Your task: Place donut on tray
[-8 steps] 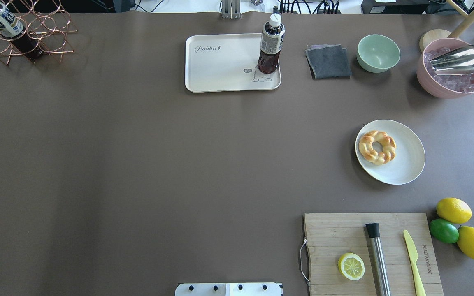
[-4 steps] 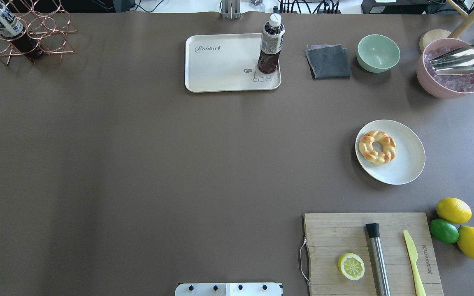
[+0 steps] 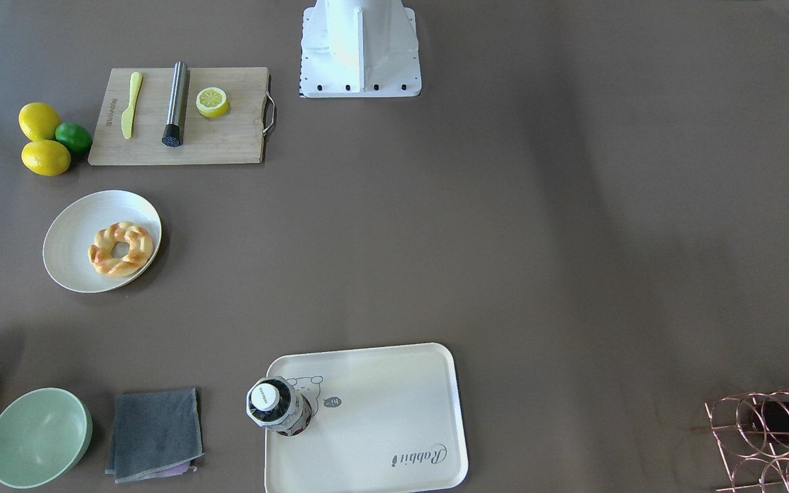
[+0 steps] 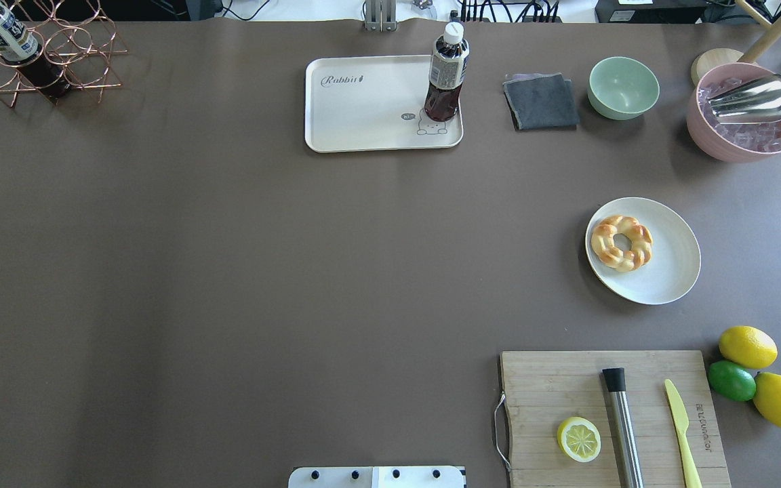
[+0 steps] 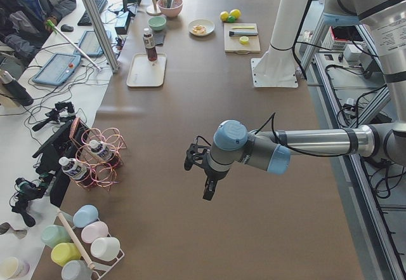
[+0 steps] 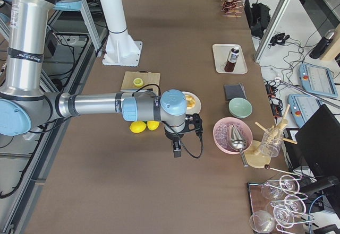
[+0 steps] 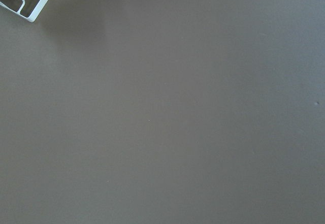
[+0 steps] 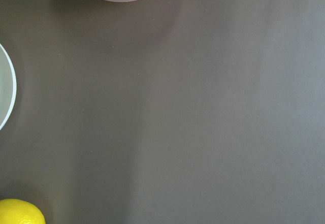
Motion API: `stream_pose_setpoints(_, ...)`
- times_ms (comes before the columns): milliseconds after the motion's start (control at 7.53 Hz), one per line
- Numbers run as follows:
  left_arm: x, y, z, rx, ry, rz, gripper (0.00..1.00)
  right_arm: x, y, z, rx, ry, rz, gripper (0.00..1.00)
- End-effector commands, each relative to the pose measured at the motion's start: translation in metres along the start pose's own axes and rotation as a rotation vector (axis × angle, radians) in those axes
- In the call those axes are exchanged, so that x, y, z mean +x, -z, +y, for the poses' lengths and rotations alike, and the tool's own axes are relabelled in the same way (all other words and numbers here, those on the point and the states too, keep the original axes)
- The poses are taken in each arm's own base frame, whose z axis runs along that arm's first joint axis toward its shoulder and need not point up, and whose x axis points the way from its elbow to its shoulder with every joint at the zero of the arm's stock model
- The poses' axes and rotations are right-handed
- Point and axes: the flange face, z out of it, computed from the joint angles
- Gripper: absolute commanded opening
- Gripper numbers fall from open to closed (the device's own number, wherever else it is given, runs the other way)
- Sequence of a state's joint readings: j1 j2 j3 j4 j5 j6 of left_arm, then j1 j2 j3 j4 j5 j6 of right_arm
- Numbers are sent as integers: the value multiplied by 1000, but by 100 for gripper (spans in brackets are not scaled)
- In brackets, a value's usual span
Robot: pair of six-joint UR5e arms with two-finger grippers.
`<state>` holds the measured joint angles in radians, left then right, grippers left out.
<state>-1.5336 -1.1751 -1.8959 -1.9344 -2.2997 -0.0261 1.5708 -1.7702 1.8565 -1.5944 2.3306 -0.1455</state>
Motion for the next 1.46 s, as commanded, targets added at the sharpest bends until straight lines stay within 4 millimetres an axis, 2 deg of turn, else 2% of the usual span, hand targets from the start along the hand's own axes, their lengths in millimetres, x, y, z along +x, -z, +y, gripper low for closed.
stream_pose_setpoints(0, 3, 0, 0, -2, 1, 32, 97, -18, -11, -7, -14, 22, -83, 100)
stream_pose_setpoints(133, 2, -1, 1, -3, 2, 32, 97, -42, -26, -20, -49, 28, -90, 100)
stream_pose_setpoints(266, 3, -1, 2, -5, 2, 32, 97, -65, -35, -42, -56, 0, -88, 100)
stream_pose_setpoints(398, 3, 0, 2, -3, 2, 32, 97, -75, -46, -47, -22, 12, -90, 100)
stream_pose_setpoints(531, 3, -1, 2, -5, 4, 32, 97, -78, -71, -51, 3, 6, -103, 100)
stream_pose_setpoints(797, 3, -1, 2, -4, 4, 32, 97, -122, -119, -71, 26, -58, -82, 98)
stream_pose_setpoints(1195, 3, -1, 2, -3, 3, 32, 97, -190, -153, -92, 12, -98, -90, 90)
stream_pose_setpoints(1328, 4, 0, 1, -2, 2, 34, 97, -204, -170, -100, 10, -108, -65, 88)
